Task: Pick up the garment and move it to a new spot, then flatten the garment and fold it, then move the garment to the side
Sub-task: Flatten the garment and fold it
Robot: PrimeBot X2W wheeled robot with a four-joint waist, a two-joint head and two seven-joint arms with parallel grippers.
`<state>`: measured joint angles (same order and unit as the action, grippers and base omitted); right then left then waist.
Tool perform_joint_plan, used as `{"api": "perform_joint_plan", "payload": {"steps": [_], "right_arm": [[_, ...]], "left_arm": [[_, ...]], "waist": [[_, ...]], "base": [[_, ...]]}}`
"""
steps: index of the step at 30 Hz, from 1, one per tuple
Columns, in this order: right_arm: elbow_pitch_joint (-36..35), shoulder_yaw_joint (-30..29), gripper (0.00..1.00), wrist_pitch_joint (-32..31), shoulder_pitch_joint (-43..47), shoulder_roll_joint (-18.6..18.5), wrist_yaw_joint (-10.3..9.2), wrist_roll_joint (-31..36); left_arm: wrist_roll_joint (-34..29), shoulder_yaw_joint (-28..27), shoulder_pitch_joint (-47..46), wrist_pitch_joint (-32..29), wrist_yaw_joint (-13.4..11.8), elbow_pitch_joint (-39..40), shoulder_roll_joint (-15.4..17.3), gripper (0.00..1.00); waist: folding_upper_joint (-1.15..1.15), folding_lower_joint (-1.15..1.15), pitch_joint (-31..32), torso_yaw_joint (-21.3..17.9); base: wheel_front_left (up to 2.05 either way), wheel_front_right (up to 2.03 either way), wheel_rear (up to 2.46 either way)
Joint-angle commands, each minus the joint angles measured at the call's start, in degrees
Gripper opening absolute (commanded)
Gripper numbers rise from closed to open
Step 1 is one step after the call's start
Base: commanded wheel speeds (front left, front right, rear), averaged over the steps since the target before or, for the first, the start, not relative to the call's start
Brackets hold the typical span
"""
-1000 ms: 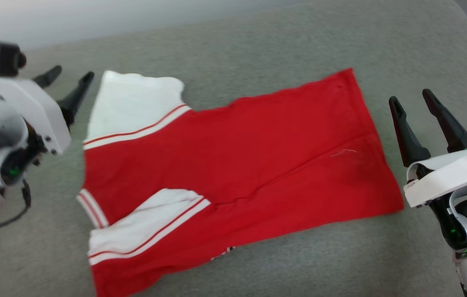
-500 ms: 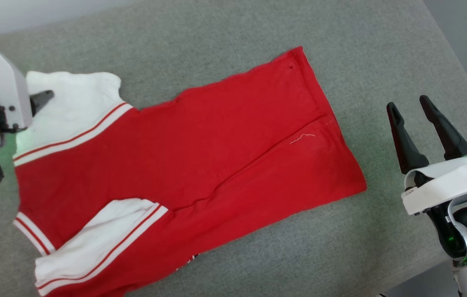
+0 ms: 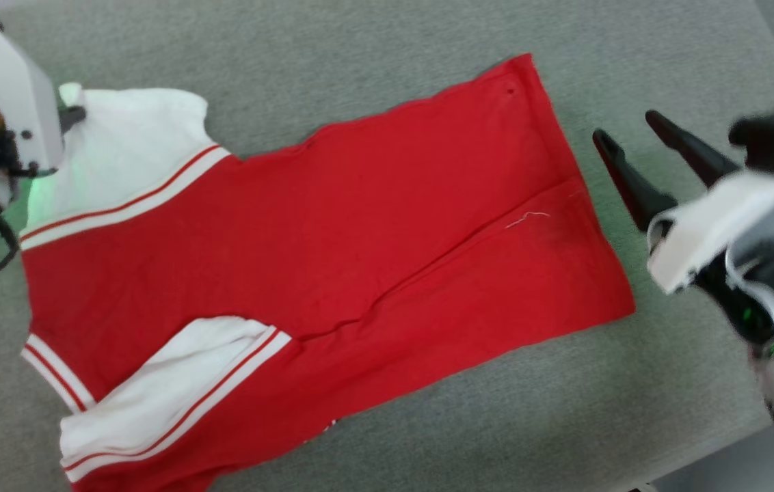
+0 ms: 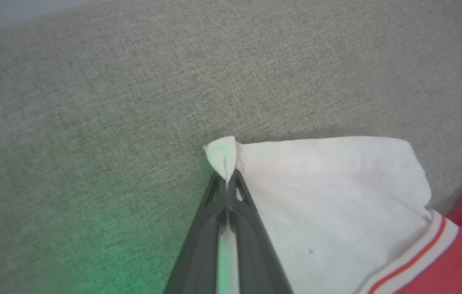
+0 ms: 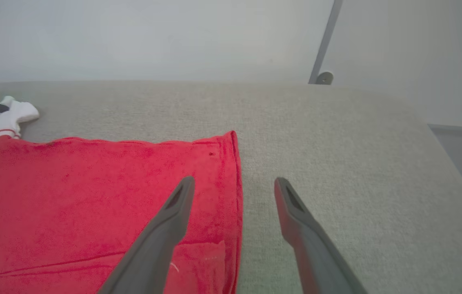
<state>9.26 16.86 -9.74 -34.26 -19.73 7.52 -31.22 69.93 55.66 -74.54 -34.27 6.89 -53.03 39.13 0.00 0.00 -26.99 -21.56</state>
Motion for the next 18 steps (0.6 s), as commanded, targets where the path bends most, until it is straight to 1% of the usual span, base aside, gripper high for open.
{"api": "perform_joint_plan", "payload": {"steps": [1,6,10,14,18], "right_arm": [[1.98,1.06,1.0,-3.67,-2.77,-0.77,-0.06,-1.42],[9.56,4.3,1.0,-16.76,-13.04,-2.01,-0.05,-5.56],[15.76,5.78,1.0,-24.44,-19.8,-2.61,-0.05,-7.69],[21.36,7.17,1.0,-28.66,-23.85,-3.58,-0.05,-8.57],[25.53,8.64,1.0,-27.9,-26.53,-4.16,-0.05,-7.53]], "left_arm": [[-0.52,0.94,0.95,-0.23,0.18,-0.38,-1.31,0.0],[-0.78,1.56,-1.02,0.67,0.64,0.96,-2.96,0.0],[-0.72,2.35,-2.23,1.51,0.63,3.24,-4.36,0.0],[-0.1,3.51,-2.63,2.76,0.68,5.92,-5.94,0.0],[0.3,4.88,-2.64,4.38,0.68,8.6,-6.28,0.0]], "waist": [[0.0,0.0,-0.78,1.2],[0.0,0.0,-2.92,3.98],[0.0,0.0,-4.64,6.81],[0.0,0.0,-5.93,10.1],[0.0,0.0,-6.68,12.14]], "base": [[0.0,0.0,0.0],[0.0,0.0,0.0],[0.0,0.0,0.0],[0.0,0.0,0.0],[0.0,0.0,0.0]]}}
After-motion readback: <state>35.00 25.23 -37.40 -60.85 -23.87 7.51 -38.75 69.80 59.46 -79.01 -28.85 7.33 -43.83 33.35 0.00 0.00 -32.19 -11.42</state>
